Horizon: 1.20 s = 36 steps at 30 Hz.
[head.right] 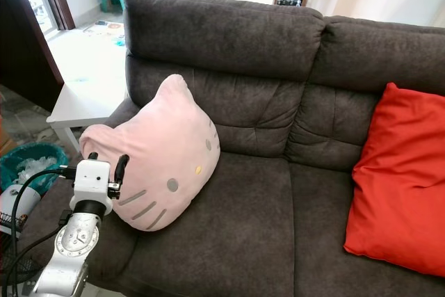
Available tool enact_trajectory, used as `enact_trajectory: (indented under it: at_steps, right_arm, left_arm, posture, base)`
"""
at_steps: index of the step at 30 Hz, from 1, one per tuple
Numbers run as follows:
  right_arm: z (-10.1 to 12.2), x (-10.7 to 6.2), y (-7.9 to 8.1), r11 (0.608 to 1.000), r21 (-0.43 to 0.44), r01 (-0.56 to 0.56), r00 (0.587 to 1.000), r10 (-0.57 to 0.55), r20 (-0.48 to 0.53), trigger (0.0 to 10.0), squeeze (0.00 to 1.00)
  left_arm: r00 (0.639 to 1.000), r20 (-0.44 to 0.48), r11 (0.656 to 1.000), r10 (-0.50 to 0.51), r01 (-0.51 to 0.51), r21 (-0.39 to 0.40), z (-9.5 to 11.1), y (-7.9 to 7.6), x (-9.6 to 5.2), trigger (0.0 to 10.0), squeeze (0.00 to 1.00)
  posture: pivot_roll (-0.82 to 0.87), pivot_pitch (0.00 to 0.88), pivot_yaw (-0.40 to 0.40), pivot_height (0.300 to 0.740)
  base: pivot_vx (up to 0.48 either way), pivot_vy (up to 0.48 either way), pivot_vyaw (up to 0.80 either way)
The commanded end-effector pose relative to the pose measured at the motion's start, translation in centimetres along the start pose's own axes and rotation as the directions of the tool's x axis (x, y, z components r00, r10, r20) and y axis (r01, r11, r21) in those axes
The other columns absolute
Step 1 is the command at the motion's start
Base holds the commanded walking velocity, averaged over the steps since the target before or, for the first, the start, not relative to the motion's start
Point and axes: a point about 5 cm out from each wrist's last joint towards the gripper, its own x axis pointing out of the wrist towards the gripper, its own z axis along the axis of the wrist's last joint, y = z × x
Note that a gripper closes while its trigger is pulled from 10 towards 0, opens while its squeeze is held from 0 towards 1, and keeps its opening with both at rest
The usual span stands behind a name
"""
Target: Move the pillow to the sofa from floor
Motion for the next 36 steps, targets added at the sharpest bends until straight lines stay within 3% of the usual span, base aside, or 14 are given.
enact_trajectory:
  at_steps: [1,9,30,36]
  right_arm:
    - [-0.1,0.0,0.2,1.0,0.02,-0.006,1.0,0.006,-0.001,10.0,0.0]
    - [-0.2,-0.1,0.9,0.997,0.071,-0.019,1.0,0.019,0.011,10.0,0.0]
    - [-0.2,-0.1,0.7,0.997,0.065,-0.038,0.999,0.036,0.034,10.0,0.0]
    - [-0.2,-0.1,0.8,0.996,0.08,-0.04,0.999,0.037,0.04,10.0,0.0]
  left_arm:
    - [1.0,0.009,1.0,-0.006,0.006,-0.003,0.3,0.1,0.4,10.0,0.0]
    - [0.999,0.009,0.999,-0.039,0.039,-0.009,0.4,-0.1,1.0,10.0,0.0]
    - [0.998,-0.02,0.998,-0.052,0.051,-0.031,-0.5,-0.6,0.5,10.0,0.0]
    - [0.998,-0.027,0.998,-0.059,0.058,-0.031,-0.6,-0.6,0.5,10.0,0.0]
  posture:
    - [0.11,0.008,-0.035,0.74]
    - [0.1,0.0,-0.006,0.74]
    - [0.09,0.0,-0.024,0.74]
    - [0.08,0.0,-0.018,0.74]
  base:
    - [0.0,0.0,0.0]
    - [0.0,0.0,0.0]
    - [0.0,0.0,0.0]
    - [-0.269,0.0,0.0]
